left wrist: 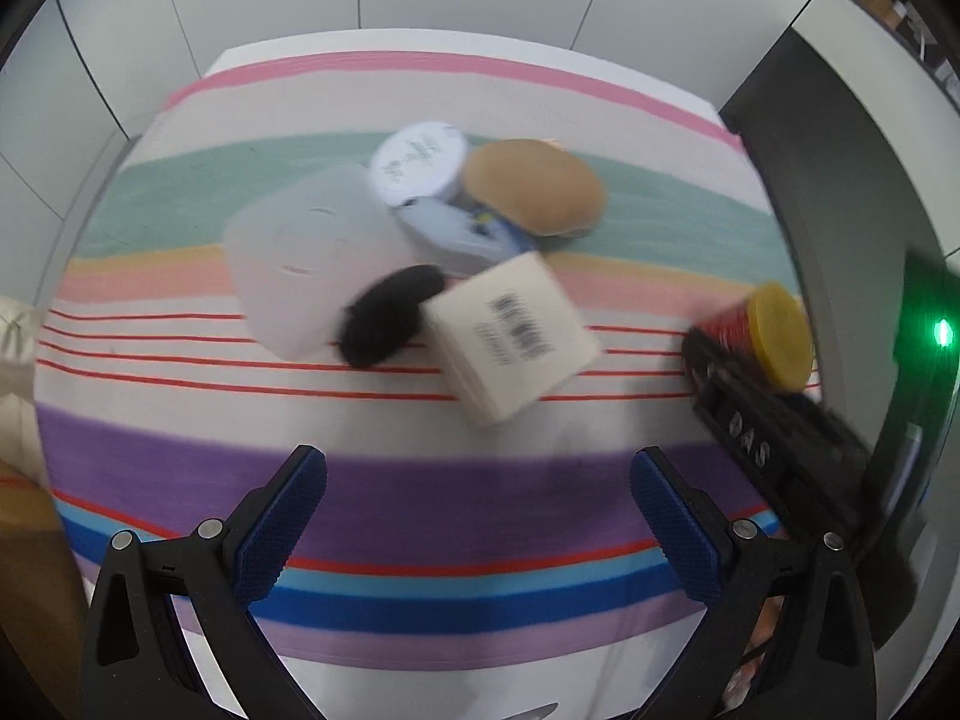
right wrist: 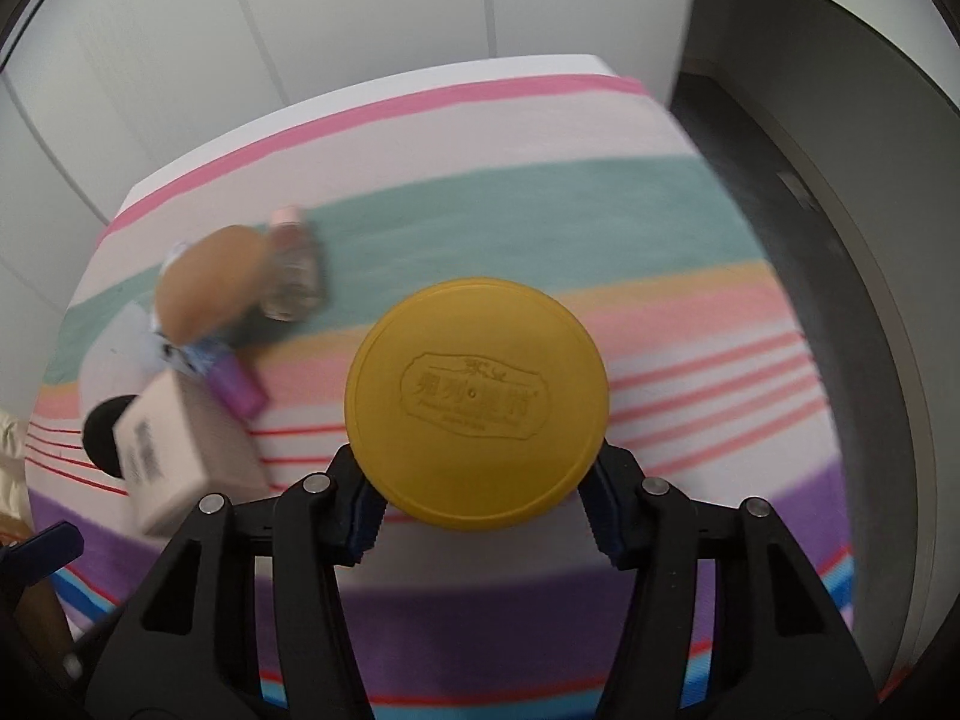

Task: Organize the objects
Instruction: 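Grasp the yellow-lidded red can with the right tool while the left tool grasps the white barcode box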

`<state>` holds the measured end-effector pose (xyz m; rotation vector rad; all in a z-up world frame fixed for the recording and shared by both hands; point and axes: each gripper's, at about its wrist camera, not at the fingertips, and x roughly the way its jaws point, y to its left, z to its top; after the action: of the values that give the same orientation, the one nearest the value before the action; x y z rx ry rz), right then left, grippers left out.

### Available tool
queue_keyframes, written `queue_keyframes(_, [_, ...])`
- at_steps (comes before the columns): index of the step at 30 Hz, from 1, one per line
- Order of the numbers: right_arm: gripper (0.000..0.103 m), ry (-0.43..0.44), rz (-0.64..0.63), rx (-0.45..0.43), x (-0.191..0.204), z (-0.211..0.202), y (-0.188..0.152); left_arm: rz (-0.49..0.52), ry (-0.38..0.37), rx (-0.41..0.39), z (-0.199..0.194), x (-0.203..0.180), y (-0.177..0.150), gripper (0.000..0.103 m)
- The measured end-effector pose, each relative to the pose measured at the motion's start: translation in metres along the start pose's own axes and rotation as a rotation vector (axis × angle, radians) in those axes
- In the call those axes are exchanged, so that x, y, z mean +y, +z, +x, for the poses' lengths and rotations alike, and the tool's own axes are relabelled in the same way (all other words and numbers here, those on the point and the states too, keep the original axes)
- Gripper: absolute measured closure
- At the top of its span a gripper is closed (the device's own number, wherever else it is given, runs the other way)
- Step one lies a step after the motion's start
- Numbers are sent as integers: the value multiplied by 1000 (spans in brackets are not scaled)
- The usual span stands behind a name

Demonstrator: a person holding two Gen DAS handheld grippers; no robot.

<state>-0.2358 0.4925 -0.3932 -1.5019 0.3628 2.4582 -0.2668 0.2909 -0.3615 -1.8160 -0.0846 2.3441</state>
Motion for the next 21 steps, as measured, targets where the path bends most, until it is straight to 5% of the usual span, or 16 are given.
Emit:
queue_keyframes(11, [45, 51, 63, -1, -34, -21, -17, -208, 37, 60, 34, -18, 22, 1])
queue_keyframes(14, [45, 62, 51, -14, -28, -24, -16, -190, 139, 67, 45, -27, 26, 2])
queue_keyframes(17, [45, 72, 36, -17, -23, -26, -16, -146, 263, 10, 48, -38, 29, 15])
queue_keyframes(19, [45, 77, 29, -19, -21, -25, -16, -118, 261, -9, 54, -45, 28, 21])
queue_keyframes(21, [45, 81, 24, -16, -19, -25, -16, -130, 229, -2, 58, -43, 27, 38])
